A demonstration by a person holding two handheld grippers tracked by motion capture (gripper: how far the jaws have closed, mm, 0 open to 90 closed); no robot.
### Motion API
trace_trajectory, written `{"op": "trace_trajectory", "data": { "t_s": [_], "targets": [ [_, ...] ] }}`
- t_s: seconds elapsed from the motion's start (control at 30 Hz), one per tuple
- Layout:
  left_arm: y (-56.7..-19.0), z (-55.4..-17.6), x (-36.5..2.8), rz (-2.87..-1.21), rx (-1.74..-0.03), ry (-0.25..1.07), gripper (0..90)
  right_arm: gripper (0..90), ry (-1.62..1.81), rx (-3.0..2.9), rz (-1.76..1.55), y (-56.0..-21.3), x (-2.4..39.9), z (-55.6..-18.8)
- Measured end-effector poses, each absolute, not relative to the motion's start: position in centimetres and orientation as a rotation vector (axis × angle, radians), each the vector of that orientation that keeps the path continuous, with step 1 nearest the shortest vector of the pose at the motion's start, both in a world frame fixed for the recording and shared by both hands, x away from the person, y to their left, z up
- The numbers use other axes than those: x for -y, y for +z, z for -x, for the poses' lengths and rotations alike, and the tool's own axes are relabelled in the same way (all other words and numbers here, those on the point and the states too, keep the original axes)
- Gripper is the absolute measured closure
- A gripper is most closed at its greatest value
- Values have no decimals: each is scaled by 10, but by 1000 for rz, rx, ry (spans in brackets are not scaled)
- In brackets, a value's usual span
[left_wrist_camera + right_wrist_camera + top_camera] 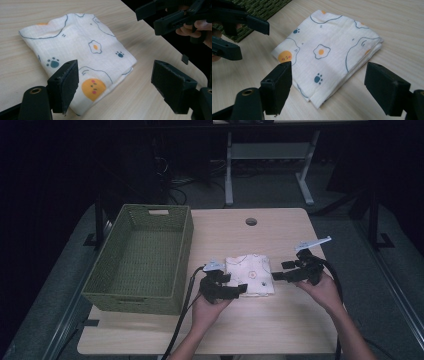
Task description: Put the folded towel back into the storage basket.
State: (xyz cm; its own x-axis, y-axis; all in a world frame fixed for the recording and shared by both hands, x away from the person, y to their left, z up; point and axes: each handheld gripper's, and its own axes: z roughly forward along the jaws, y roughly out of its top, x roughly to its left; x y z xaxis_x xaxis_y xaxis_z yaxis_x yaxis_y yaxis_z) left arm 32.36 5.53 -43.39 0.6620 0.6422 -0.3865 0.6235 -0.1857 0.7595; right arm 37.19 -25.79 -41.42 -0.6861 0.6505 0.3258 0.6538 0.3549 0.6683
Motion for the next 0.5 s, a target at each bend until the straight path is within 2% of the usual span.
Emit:
{"op": "trace_trajectory", "data": {
  "t_s": [0.5],
  "targets": [
    [-444,-338,-56,-1891,-1075,-2,289,227,-1242,2559,1254,-413,243,-406]
  ]
}}
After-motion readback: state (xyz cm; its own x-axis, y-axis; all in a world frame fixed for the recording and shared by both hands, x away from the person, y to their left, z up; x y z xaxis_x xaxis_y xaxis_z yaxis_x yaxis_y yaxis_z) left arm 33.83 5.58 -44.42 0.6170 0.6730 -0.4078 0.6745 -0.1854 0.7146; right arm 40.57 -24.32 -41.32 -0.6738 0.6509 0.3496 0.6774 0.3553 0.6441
